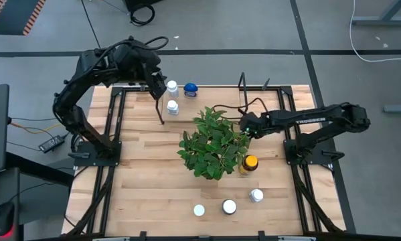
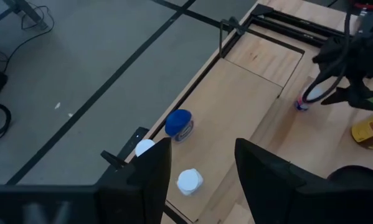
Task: Pick and place medicine bottles onto shelf by color
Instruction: Put the pink pill bottle on the shelf
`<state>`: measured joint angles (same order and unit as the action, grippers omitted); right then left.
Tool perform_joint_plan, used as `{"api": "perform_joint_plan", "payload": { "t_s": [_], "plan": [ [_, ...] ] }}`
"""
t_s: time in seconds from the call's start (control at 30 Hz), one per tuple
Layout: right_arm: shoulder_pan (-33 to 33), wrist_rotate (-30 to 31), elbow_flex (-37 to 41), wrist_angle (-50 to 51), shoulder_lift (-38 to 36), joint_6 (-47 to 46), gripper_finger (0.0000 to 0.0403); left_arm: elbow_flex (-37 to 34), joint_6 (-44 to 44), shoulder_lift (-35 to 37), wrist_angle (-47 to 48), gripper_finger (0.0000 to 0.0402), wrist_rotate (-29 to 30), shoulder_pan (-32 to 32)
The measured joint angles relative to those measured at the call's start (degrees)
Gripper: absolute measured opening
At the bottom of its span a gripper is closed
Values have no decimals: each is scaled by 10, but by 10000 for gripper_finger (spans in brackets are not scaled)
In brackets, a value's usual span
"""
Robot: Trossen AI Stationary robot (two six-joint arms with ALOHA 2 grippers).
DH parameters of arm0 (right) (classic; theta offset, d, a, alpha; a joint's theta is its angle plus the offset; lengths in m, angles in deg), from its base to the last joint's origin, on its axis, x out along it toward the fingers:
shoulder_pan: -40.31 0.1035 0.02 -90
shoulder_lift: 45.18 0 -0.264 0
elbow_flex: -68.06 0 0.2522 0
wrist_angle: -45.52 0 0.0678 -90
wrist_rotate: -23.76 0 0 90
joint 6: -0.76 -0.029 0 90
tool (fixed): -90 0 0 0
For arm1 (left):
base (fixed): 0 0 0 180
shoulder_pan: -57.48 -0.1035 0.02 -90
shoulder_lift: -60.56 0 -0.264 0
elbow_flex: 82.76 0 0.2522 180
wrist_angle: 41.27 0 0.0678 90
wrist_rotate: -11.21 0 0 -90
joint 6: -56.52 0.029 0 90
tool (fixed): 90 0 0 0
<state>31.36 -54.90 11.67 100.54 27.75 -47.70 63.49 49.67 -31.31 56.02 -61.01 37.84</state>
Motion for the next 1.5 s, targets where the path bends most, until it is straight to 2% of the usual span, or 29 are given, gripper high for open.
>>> {"api": "perform_joint_plan", "payload": {
  "t_s": [0.3,0.57,0.83,1.03,1.13,1.5],
  "plan": [
    [0,9,0,-37,23,3,295,0,-17,10,0,174,0,0],
    [0,11,0,-33,23,12,246,0,-38,16,4,172,0,4],
    [-1,46,0,-31,23,20,190,0,-60,17,4,172,0,17],
    [2,17,-1,-30,22,25,180,0,-61,17,4,172,0,30],
    [13,-11,-17,-14,23,25,184,0,-68,17,4,172,0,37],
    [25,-1,-160,50,21,52,183,0,-80,17,4,172,0,52]
  ]
}}
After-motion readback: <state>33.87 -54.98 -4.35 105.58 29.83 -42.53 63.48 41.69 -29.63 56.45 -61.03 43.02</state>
